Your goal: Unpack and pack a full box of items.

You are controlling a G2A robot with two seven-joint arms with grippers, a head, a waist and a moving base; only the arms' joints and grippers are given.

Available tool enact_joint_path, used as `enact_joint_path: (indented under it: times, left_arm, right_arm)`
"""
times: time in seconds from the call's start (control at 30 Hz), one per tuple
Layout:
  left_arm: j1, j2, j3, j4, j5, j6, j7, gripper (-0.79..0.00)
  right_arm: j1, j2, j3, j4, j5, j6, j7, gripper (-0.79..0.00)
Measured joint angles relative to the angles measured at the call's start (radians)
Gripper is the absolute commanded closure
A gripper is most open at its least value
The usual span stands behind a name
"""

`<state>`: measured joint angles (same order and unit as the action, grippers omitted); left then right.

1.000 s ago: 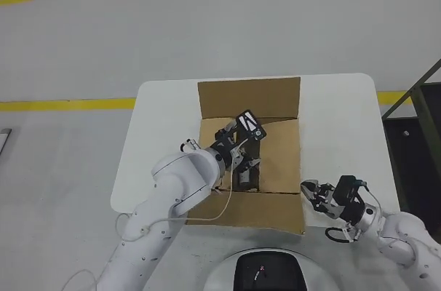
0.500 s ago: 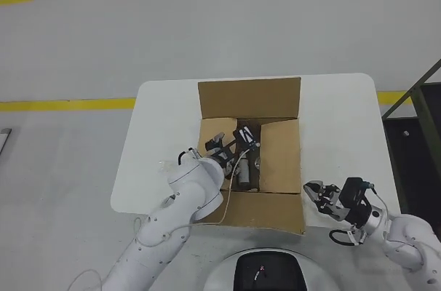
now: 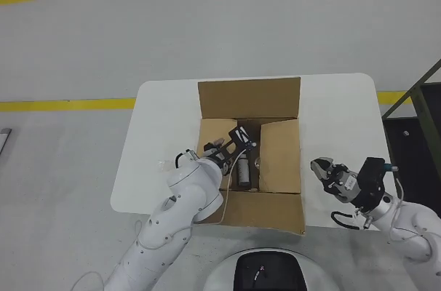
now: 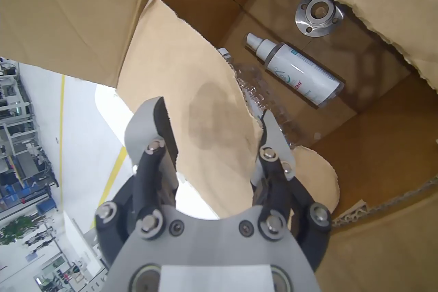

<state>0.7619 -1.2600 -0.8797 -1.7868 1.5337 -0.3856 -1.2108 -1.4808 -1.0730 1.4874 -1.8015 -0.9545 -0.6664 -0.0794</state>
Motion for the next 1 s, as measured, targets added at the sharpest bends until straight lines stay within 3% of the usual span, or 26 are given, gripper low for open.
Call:
enact_joint_path:
  times: [0.27, 0.33, 0.37, 0.43, 1.0]
  left_arm:
    - [0.013, -0.001, -0.030, -0.025, 0.019, 0.004, 0.003, -0.022]
    - [0.017, -0.001, -0.045, -0.034, 0.019, 0.013, 0.004, -0.231]
    - [0.019, -0.001, -0.052, -0.038, 0.019, 0.015, 0.004, -0.480]
    - [0.021, 0.000, -0.066, -0.048, 0.027, 0.015, 0.000, -0.785]
    - [-0.020, 0.012, -0.226, -0.090, 0.116, -0.016, 0.005, -0.785]
  right_arm:
    - [0.119, -0.012, -0.141, 0.053, -0.010, -0.030, 0.128, 0.000]
    - [0.148, -0.014, -0.166, 0.078, 0.000, -0.036, 0.172, 0.000]
    - [0.159, -0.015, -0.173, 0.087, 0.005, -0.036, 0.190, 0.000]
    - [0.179, -0.016, -0.183, 0.099, 0.014, -0.035, 0.223, 0.000]
    - [0.227, -0.009, -0.176, 0.119, 0.029, -0.051, 0.310, 0.000]
